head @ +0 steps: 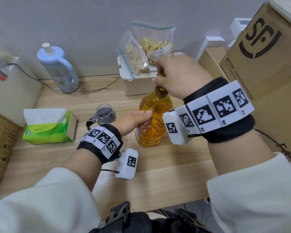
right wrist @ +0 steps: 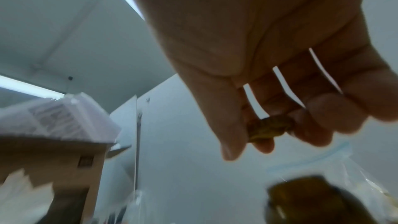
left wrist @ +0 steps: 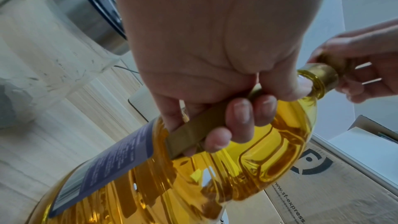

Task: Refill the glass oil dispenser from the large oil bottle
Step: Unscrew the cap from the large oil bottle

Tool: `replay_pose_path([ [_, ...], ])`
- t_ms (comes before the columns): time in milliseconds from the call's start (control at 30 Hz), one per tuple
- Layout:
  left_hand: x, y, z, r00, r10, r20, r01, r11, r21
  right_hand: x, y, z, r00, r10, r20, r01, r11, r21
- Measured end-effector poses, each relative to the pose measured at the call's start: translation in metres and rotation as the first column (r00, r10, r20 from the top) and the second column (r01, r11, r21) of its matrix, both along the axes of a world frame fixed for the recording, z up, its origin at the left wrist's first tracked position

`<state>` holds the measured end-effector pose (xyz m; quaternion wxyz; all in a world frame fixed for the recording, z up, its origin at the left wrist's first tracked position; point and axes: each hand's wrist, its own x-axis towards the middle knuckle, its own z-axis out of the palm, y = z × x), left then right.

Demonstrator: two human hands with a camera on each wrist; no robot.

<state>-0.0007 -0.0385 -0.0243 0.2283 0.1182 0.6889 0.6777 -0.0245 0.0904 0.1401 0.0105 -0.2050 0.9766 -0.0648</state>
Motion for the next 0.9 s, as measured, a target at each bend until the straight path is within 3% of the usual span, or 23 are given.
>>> replay_pose_path([
  [100, 0.000, 0.000, -0.001, 1.000, -0.003, 0.004, 0.003, 1.000, -0.005, -0.004, 0.011, 0.007, 0.998, -0.011, 0.062, 0.024, 0.977, -0.211],
  [200, 0.000, 0.000, -0.001, 1.000, -0.002, 0.001, 0.002, 1.000, 0.006, -0.007, 0.030, -0.015, 0.969, -0.074, 0.236, 0.189, 0.837, -0.514],
  [267, 0.001, 0.000, -0.001, 1.000, 0.000, 0.000, 0.000, 1.000, 0.019, -0.012, 0.046, -0.043, 0.927, -0.128, 0.352, 0.348, 0.639, -0.686],
  [333, 0.001, 0.000, -0.001, 1.000, 0.010, -0.003, -0.010, 1.000, 0.024, -0.015, 0.063, -0.076, 0.856, -0.157, 0.493, 0.513, 0.376, -0.772],
  [433, 0.002, 0.002, -0.002, 0.999, 0.040, -0.005, -0.039, 0.998, 0.039, -0.012, 0.082, -0.130, 0.641, -0.167, 0.750, 0.760, 0.002, -0.649],
  [500, 0.002, 0.003, -0.004, 0.999, 0.055, 0.001, -0.055, 0.998, 0.039, -0.007, 0.090, -0.169, 0.456, -0.223, 0.862, 0.852, -0.170, -0.495],
  [533, 0.002, 0.003, -0.005, 0.998, 0.060, 0.002, -0.060, 0.997, 0.042, -0.004, 0.092, -0.186, 0.377, -0.249, 0.892, 0.876, -0.218, -0.431],
  [633, 0.003, 0.003, -0.006, 0.998, 0.066, -0.001, -0.066, 0.997, 0.044, 0.005, 0.097, -0.224, 0.203, -0.304, 0.931, 0.930, -0.237, -0.280],
  [700, 0.003, 0.003, -0.007, 0.998, 0.063, -0.011, -0.063, 0.998, 0.031, 0.011, 0.104, -0.247, 0.167, -0.328, 0.930, 0.965, -0.141, -0.223],
  [800, 0.003, 0.002, -0.007, 0.998, 0.061, -0.034, -0.061, 0.998, 0.021, 0.016, 0.112, -0.275, 0.270, -0.419, 0.867, 0.963, 0.096, -0.253],
  [900, 0.004, 0.003, -0.007, 0.996, 0.079, -0.042, -0.079, 0.997, 0.020, 0.015, 0.116, -0.289, 0.351, -0.572, 0.741, 0.936, 0.192, -0.295],
])
